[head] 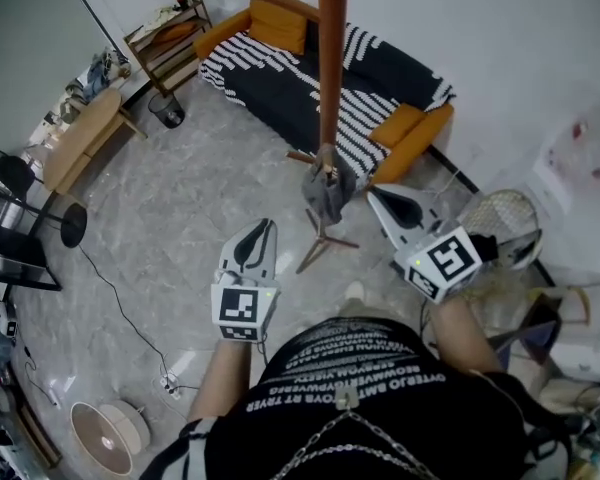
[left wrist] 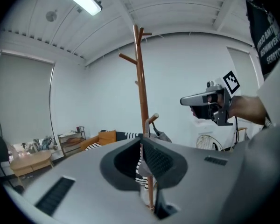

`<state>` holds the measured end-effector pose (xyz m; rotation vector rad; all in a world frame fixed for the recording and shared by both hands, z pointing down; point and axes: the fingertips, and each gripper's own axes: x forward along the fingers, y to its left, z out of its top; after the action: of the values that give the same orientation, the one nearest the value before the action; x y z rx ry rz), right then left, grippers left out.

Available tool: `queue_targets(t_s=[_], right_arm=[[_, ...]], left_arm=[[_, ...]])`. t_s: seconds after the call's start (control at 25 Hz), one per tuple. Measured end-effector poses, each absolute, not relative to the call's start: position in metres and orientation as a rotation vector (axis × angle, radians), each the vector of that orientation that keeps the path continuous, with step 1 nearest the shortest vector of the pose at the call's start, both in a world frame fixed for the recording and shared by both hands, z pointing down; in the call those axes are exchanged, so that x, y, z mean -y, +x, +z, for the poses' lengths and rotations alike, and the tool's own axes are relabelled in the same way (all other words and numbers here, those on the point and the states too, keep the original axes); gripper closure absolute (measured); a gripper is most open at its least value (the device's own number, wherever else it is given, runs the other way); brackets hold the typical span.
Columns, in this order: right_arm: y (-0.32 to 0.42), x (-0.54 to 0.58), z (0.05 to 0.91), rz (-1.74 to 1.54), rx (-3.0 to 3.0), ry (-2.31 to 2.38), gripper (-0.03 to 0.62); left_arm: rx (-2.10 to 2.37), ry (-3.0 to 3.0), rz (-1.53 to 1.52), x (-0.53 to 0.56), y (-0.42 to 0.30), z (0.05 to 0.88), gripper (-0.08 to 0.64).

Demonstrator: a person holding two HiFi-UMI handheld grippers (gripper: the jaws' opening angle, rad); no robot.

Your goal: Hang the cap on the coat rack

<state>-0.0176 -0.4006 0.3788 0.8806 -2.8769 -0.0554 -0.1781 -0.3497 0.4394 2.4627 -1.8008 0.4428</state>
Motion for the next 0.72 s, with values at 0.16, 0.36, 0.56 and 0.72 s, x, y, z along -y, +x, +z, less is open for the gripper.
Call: queue_targets(t_s=[0.16, 0.36, 0.56, 0.72], right_arm=[[-0.024, 0.378, 0.373, -0.075, 2.885, 0.915, 0.590], [-0.026, 0.356, 0.366, -0.106, 2.871, 0.971, 0.591], [-0.021, 0.338, 0.362, -0.139, 2.852, 1.002, 0.591], [-0.020, 0.318, 0.364, -0.133, 2.847, 0.992, 0.591]], left_arm=[[1.839, 2.498, 0.388, 0.326, -0.191, 0.413, 0.557], [1.865, 2.490, 0.275, 0.302, -0.203, 0.382, 0.557], [1.872, 2.537, 0.321, 0.284, -0.210, 0.372, 0.557], [1.855, 2.536, 0.289, 0.270, -0.207, 0.371, 0.557]])
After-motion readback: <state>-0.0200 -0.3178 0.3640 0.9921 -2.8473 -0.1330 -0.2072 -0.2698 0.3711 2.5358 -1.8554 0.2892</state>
